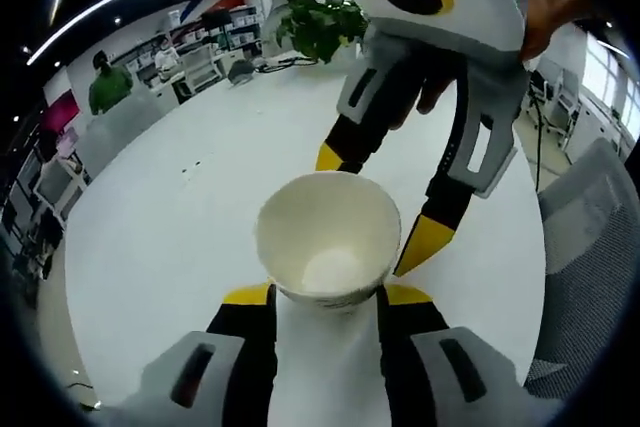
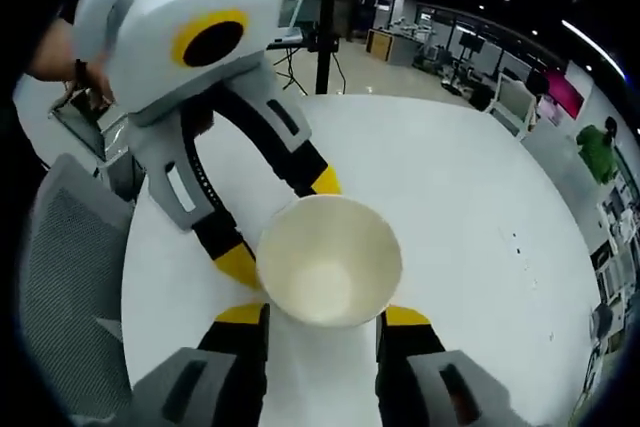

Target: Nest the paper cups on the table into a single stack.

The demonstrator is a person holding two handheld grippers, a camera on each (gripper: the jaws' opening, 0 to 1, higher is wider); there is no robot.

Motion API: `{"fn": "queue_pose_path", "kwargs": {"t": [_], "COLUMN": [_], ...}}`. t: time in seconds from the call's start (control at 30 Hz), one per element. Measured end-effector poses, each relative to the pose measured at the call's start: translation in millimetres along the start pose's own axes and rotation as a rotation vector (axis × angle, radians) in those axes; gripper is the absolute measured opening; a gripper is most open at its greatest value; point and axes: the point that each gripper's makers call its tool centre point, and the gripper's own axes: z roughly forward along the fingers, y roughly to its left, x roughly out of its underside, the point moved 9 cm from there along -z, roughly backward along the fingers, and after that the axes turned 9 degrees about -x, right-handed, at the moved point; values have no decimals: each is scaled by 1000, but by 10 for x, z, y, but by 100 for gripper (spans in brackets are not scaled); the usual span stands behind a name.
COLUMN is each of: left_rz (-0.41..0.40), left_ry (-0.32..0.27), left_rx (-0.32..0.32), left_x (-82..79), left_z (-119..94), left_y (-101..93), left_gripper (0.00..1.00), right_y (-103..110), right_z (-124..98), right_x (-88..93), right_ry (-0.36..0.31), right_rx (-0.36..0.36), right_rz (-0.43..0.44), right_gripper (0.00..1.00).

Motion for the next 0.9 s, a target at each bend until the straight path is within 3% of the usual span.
{"fn": "queue_pose_path", "kwargs": {"t": [0.13, 0.33, 0.53, 0.9], "left_rz": [-131, -230, -297, -361], "left_ry": [-22, -60, -64, -46], "left_rx": [-56, -130, -158, -191], "left_x": [86, 257, 427, 708], "left_z": [-83, -300, -497, -764], "left_y": [42, 36, -48, -330], "left_gripper": [46, 48, 51, 52], "right_y": [76, 164, 190, 425], "right_z": [40, -7, -60, -231], "right_x": [44, 197, 358, 539], "right_ry": [-81, -132, -175, -283], "right_rx": [23, 51, 79, 111], "right_rz": [91, 166, 267, 400], "right_gripper": [49, 51, 54, 57]}}
